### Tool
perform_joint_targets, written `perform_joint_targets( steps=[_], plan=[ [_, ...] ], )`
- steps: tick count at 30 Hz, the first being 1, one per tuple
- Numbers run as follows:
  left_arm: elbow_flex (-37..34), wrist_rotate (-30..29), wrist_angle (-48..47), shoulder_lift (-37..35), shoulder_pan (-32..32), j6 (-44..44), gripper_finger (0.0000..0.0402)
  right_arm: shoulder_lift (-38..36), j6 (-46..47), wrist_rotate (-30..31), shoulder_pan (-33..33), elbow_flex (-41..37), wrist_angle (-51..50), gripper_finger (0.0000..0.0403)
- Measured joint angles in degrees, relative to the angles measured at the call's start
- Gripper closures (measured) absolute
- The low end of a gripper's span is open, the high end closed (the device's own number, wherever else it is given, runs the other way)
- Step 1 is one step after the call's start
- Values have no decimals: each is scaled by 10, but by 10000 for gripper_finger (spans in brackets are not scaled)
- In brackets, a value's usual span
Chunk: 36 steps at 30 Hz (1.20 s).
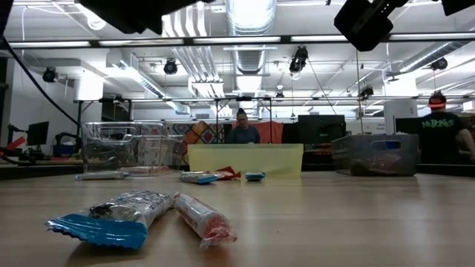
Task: Sort candy
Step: Put the white chocolate into the yellow bin
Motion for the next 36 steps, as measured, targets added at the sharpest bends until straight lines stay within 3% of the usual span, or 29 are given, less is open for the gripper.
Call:
perform_joint_targets(
  steps=[14, 18, 22, 25, 32, 36],
  plan=[
    [56, 15, -7, 60, 11, -8, 245, 0, 11, -4, 0, 0, 0, 394],
    [56, 18, -9, 61, 13, -5, 292, 0, 10, -4, 0, 0, 1, 394],
    [56, 23, -17, 60, 12, -6, 375, 0, 25, -6, -5, 0, 0, 394],
    [56, 23, -37, 52, 13, -8, 387, -1, 37, -8, -9, 0, -1, 391],
    [54, 6, -170, -5, 13, -11, 396, -19, 61, -4, -31, 0, 0, 332],
    [52, -53, -262, -44, 12, -34, 397, -21, 76, 6, -54, 0, -3, 279]
  ],
)
